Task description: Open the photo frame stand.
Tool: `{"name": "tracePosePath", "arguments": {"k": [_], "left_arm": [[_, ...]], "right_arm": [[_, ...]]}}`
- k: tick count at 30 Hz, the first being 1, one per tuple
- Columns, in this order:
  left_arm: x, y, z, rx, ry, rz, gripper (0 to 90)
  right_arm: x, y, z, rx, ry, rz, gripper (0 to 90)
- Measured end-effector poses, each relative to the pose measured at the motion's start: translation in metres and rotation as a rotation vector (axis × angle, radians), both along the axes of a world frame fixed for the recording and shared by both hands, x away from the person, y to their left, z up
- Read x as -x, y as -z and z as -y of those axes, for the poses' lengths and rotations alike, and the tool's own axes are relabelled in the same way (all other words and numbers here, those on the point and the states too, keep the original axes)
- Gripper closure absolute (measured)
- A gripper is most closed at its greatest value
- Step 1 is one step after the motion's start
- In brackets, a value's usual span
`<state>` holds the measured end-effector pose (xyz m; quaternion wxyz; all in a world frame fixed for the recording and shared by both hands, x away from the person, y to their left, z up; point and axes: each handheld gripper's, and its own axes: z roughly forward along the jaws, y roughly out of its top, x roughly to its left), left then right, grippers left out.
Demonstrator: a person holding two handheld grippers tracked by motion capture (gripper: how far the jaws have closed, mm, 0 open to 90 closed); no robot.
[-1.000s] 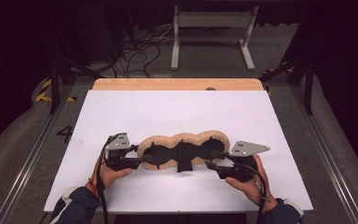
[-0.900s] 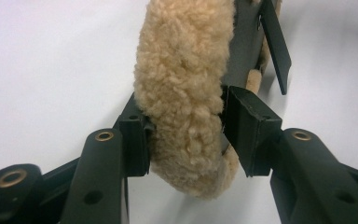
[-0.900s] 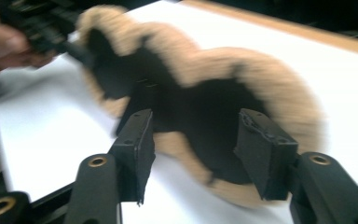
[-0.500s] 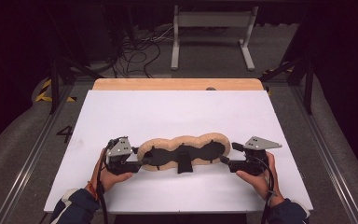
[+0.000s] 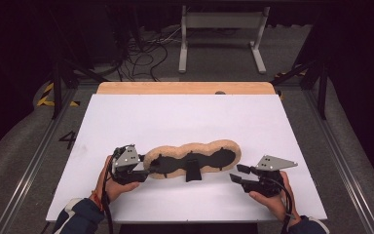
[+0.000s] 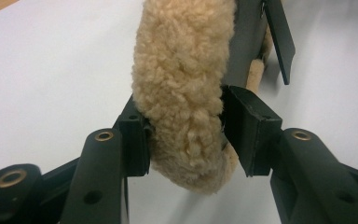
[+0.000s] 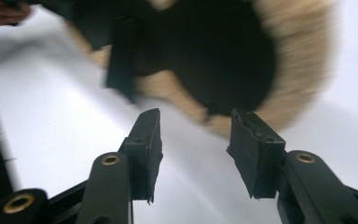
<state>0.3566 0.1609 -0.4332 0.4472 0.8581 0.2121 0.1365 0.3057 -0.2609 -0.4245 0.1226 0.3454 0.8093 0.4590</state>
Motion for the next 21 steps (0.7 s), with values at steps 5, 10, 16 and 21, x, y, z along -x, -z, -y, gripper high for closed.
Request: {"name": "tracePosePath", "arguments": {"k": [5,10,16,21], "left_arm": [[-0.001,0.001,0.001,-0.007,0.009,-0.009,53.6],[-0.003,0.003,0.002,-0.002,0.006,-0.016,52.3],[-0.001,0.003,0.005,-0.017,-0.004,0.007,51.2],[0.004,0.002,0.010,-0.044,-0.023,0.047,50.8]], "right_arm": [[-0.001,0.010,-0.037,0.004,-0.092,-0.027,51.4],[-0.008,0.021,-0.075,0.063,-0.122,-0.046,49.9],[-0.017,0.033,-0.093,0.091,-0.127,-0.065,50.3],[-0.023,0.037,-0.100,0.065,-0.137,-0.077,53.2]]}}
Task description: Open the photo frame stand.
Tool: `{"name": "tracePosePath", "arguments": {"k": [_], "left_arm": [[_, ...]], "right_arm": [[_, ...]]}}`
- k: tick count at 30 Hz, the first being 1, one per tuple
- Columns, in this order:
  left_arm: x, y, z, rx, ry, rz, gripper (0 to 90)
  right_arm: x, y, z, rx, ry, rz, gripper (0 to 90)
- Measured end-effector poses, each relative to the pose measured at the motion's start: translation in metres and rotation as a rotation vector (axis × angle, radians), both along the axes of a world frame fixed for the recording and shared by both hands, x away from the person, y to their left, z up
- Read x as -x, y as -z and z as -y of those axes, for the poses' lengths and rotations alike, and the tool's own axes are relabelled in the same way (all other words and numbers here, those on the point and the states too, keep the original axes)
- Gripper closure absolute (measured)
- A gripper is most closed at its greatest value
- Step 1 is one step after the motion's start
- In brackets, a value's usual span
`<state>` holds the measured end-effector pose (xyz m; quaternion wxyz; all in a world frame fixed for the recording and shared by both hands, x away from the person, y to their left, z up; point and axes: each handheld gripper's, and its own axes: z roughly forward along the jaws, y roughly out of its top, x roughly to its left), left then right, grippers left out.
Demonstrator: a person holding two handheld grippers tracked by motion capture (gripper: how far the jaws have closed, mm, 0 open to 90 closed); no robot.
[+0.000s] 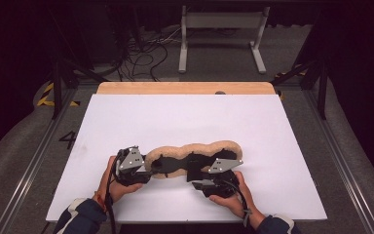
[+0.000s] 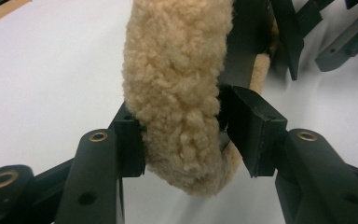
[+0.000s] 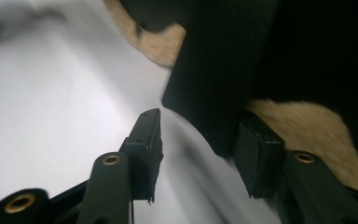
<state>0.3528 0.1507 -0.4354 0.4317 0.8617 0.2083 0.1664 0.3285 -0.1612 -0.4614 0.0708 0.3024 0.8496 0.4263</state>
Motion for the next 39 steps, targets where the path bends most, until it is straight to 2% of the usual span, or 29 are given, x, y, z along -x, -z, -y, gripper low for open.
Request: {"name": "tracePosePath", "arguments": {"k": [2,6,9,13,14,18,21,23,25,27,31,33,34,35,37,39], "left_arm": [[0.000,0.000,0.001,0.000,-0.006,0.003,50.7],[0.003,-0.001,0.005,-0.024,-0.041,0.038,49.7],[0.004,-0.001,0.008,-0.049,-0.055,0.070,49.1],[0.006,-0.001,0.011,-0.076,-0.075,0.103,48.5],[0.007,-0.001,0.013,-0.090,-0.084,0.124,48.3],[0.007,0.000,0.014,-0.080,-0.099,0.122,48.2],[0.007,0.000,0.014,-0.090,-0.098,0.129,48.6],[0.006,0.000,0.012,-0.086,-0.086,0.127,49.2],[0.006,0.000,0.011,-0.076,-0.076,0.124,50.2],[0.007,0.000,0.010,-0.076,-0.069,0.122,50.3],[0.008,-0.001,0.007,-0.069,-0.050,0.113,50.9],[0.009,-0.001,0.006,-0.061,-0.048,0.109,50.8],[0.010,-0.001,0.005,-0.058,-0.050,0.107,50.7],[0.010,-0.001,0.005,-0.058,-0.050,0.107,50.8],[0.010,-0.002,0.003,-0.051,-0.047,0.105,51.0],[0.010,-0.002,0.002,-0.045,-0.054,0.094,51.2]], "right_arm": [[0.000,0.000,-0.001,0.008,0.007,0.004,54.7],[0.001,-0.003,0.004,-0.003,0.012,0.009,67.2],[0.004,-0.005,0.007,-0.011,-0.013,0.009,68.0],[0.005,-0.004,0.007,0.028,-0.019,0.017,72.3],[0.005,-0.002,0.007,0.051,-0.021,0.030,74.5],[0.007,-0.001,0.007,0.066,-0.008,0.050,74.1],[0.009,-0.003,0.010,0.075,-0.004,0.063,68.2],[0.014,-0.006,0.013,0.095,0.003,0.095,68.5],[0.021,-0.013,0.019,0.083,-0.004,0.128,69.7],[0.024,-0.017,0.022,0.082,-0.003,0.144,69.6],[0.037,-0.033,0.040,0.080,0.045,0.224,65.8],[0.044,-0.046,0.056,0.027,0.099,0.277,64.6],[0.047,-0.049,0.061,0.013,0.114,0.294,65.2],[0.047,-0.049,0.061,0.013,0.114,0.294,65.2],[0.054,-0.053,0.070,0.016,0.147,0.336,65.5],[0.058,-0.055,0.077,0.017,0.168,0.357,65.4]]}}
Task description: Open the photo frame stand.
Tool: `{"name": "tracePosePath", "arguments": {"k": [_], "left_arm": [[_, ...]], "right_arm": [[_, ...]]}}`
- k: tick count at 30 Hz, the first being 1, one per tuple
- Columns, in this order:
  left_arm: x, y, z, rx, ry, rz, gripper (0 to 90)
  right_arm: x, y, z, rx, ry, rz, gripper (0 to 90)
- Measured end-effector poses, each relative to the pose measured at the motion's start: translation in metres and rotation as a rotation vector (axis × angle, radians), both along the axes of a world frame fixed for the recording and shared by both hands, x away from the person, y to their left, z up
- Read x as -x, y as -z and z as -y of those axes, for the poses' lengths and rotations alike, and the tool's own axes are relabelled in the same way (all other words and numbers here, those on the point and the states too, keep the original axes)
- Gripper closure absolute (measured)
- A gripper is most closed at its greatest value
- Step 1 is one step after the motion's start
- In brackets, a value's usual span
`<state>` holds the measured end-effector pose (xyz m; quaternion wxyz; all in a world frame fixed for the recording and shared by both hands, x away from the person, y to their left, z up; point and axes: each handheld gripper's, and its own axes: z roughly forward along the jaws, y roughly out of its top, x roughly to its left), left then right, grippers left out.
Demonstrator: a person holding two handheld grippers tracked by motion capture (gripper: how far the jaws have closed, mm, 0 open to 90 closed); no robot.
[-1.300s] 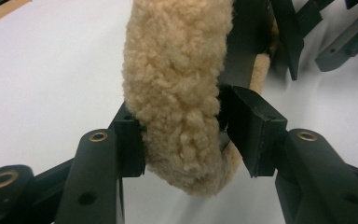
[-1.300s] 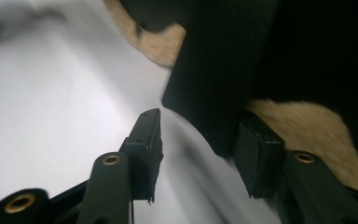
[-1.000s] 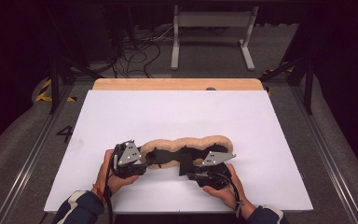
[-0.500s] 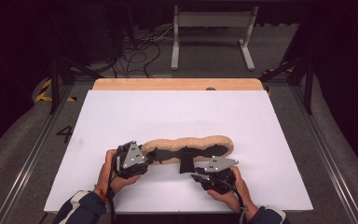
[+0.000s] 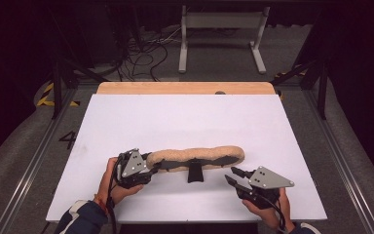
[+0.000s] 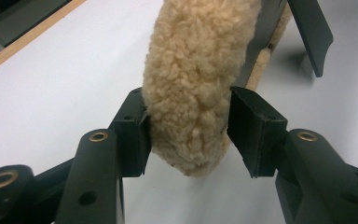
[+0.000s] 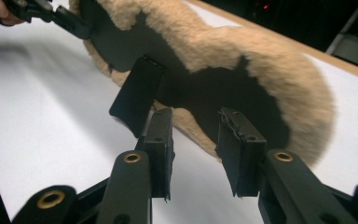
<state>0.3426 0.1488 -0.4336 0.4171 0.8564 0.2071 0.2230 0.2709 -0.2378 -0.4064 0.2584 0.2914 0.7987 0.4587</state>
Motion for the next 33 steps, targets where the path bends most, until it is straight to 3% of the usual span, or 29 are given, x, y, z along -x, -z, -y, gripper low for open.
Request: {"name": "tracePosePath", "arguments": {"k": [5,10,16,28,33], "left_arm": [[0.000,0.000,-0.003,0.004,-0.006,-0.005,51.8],[0.001,-0.001,-0.008,0.032,-0.004,-0.007,51.5],[0.001,-0.002,-0.009,0.049,0.015,-0.015,49.1],[-0.005,0.000,-0.001,0.060,0.061,-0.035,42.8],[-0.007,0.002,-0.001,0.067,0.069,-0.046,42.0]], "right_arm": [[0.005,-0.005,0.012,-0.016,0.044,0.049,61.4],[0.004,-0.007,0.021,-0.024,0.109,0.101,51.1],[-0.014,0.001,0.031,-0.051,0.152,0.033,39.2],[-0.043,0.017,0.036,-0.063,0.153,-0.057,43.7],[-0.047,0.018,0.033,-0.057,0.134,-0.059,47.4]]}}
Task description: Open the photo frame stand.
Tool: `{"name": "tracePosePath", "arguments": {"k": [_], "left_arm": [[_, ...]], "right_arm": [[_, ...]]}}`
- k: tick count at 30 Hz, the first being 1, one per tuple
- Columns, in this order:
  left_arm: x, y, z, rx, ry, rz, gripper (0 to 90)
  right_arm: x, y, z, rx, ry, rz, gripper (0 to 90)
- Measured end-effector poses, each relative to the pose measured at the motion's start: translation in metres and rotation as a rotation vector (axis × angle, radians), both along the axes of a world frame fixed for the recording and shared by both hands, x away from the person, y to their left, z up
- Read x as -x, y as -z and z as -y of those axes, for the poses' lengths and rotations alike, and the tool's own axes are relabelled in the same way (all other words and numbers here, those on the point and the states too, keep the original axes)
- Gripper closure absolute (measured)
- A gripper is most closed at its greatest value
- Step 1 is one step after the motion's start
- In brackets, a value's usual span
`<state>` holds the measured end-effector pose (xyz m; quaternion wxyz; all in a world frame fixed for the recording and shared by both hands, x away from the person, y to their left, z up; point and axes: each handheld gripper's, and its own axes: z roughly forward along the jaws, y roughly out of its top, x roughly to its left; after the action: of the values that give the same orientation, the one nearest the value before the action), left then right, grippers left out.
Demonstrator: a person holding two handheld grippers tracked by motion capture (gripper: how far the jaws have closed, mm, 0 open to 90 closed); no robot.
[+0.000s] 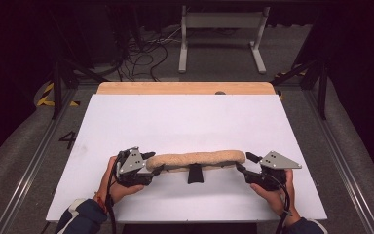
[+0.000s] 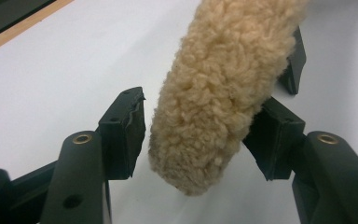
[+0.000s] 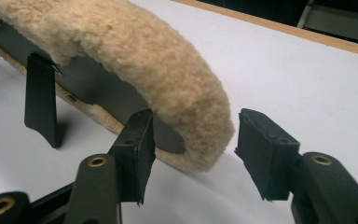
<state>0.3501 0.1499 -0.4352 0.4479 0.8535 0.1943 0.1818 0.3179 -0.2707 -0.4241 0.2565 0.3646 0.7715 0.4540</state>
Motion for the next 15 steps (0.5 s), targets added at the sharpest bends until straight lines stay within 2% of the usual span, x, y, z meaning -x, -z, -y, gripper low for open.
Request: {"name": "tracePosePath", "arguments": {"k": [7,15], "left_arm": [[-0.0023,0.0032,0.0012,-0.024,-0.014,-0.001,43.3],[-0.0028,0.0045,-0.0012,-0.017,-0.020,-0.006,43.4]], "right_arm": [[-0.0027,0.0005,-0.0043,0.010,-0.006,0.008,51.7],[-0.0038,0.0009,-0.0023,0.007,-0.014,0.009,53.7]]}}
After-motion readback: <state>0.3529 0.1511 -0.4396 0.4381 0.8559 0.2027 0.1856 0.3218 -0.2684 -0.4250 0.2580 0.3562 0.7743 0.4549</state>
